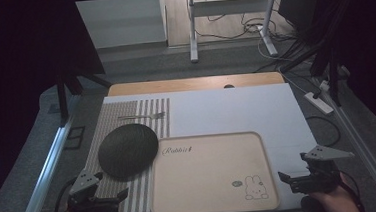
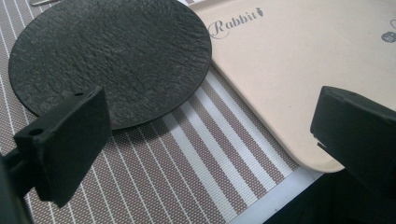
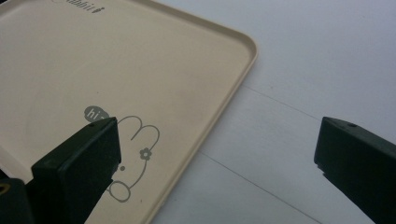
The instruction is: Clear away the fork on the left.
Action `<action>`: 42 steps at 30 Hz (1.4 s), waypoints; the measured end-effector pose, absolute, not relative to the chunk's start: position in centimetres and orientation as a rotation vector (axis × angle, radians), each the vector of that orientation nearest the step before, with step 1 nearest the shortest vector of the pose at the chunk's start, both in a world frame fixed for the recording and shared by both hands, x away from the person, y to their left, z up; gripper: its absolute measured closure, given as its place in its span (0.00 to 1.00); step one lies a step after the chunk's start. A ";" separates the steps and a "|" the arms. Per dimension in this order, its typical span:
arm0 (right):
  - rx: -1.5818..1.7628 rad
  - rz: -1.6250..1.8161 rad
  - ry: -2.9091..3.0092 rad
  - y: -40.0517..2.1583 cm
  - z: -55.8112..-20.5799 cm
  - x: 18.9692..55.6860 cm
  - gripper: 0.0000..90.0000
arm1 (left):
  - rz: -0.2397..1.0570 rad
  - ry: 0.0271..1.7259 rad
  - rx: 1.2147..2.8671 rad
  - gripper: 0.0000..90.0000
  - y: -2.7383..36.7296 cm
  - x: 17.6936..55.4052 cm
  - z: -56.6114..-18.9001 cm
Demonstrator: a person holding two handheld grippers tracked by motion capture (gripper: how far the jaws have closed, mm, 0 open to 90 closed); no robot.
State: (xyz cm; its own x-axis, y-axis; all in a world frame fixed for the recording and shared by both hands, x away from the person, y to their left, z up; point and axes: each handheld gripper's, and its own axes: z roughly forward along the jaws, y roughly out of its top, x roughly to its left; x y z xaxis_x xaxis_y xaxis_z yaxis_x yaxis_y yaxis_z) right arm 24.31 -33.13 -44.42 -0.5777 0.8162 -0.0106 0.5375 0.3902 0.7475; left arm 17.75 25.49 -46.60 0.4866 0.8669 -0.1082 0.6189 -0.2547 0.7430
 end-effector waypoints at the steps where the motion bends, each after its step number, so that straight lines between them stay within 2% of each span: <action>1: 1.169 1.014 2.278 -33.1 -44.4 24.3 0.01 | 0.413 1.221 1.981 0.00 25.5 17.9 -46.6; 26: 1.158 1.017 2.285 -33.1 -44.5 24.3 0.01 | 0.398 1.196 2.009 0.00 25.1 19.8 -46.6; 42: 1.156 1.007 2.287 -33.0 -44.5 24.3 0.01 | 0.343 1.189 1.991 0.00 25.8 23.4 -46.9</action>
